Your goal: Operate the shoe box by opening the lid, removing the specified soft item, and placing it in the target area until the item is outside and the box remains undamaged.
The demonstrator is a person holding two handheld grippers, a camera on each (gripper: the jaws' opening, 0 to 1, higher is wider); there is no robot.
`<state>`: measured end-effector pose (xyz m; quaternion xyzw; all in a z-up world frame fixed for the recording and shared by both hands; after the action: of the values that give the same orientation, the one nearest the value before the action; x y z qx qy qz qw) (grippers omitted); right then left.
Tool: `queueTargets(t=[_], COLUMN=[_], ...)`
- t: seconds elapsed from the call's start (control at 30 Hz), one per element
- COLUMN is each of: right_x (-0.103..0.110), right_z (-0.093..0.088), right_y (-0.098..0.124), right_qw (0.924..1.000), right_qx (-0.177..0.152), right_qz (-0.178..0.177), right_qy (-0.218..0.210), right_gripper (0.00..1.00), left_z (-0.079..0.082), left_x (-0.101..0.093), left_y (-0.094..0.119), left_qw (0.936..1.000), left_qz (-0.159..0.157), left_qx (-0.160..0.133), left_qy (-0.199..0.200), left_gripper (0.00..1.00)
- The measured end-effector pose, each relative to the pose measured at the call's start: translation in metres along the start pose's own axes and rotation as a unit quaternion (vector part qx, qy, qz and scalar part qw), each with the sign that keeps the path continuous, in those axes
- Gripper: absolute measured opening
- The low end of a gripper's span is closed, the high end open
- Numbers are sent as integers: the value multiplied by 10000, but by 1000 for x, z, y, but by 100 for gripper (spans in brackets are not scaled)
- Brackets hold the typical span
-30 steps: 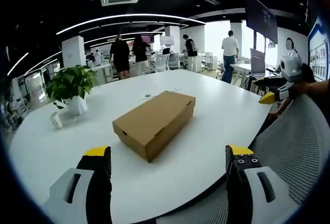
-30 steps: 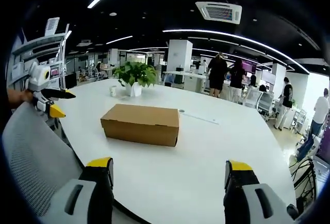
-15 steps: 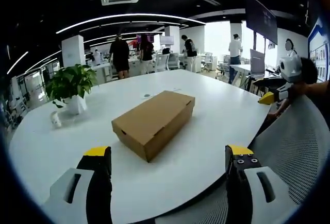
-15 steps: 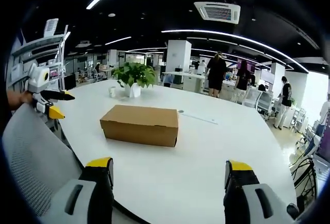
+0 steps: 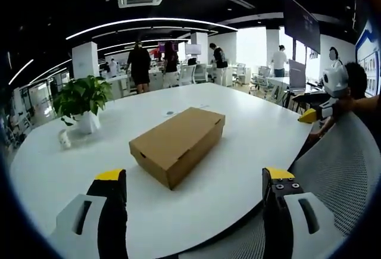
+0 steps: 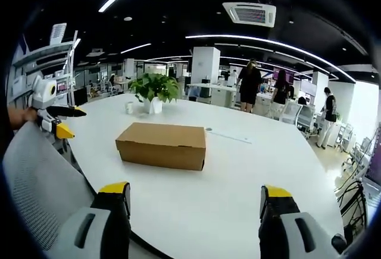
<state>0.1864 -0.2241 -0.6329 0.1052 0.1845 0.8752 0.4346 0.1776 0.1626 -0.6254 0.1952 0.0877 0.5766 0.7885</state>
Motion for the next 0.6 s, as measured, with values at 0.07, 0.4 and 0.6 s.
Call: queueTargets(t=[0.07, 0.4, 0.6], right_x=[0, 0, 0], right_z=[0, 0, 0], right_y=[0, 0, -1], right_qw=[10000, 10000, 9999], right_qx=[-1, -39, -32], right_qz=[0, 27, 68], right_qy=[-1, -62, -98], right_gripper=[90, 91, 91], left_z=[0, 0, 0], left_x=[0, 0, 0], left_y=[0, 0, -1], left_qw=[10000, 10000, 10000], left_qz=[1, -9, -12], left_qx=[-1, 4, 27], left_qy=[-6, 28, 73], left_gripper=[99, 100, 100])
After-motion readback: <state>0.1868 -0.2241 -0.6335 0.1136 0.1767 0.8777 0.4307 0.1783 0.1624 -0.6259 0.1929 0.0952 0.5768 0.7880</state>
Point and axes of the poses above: the point that each gripper's makers call its tool centre point, and the gripper's own axes: y roughly backward along the fingers, x roughly to its left, z roughly out of its top, the point moved 9 cm from there along y, roughly backward along the fingers, and after that the axes turned 12 degrees about z, right-handed, at the moved point
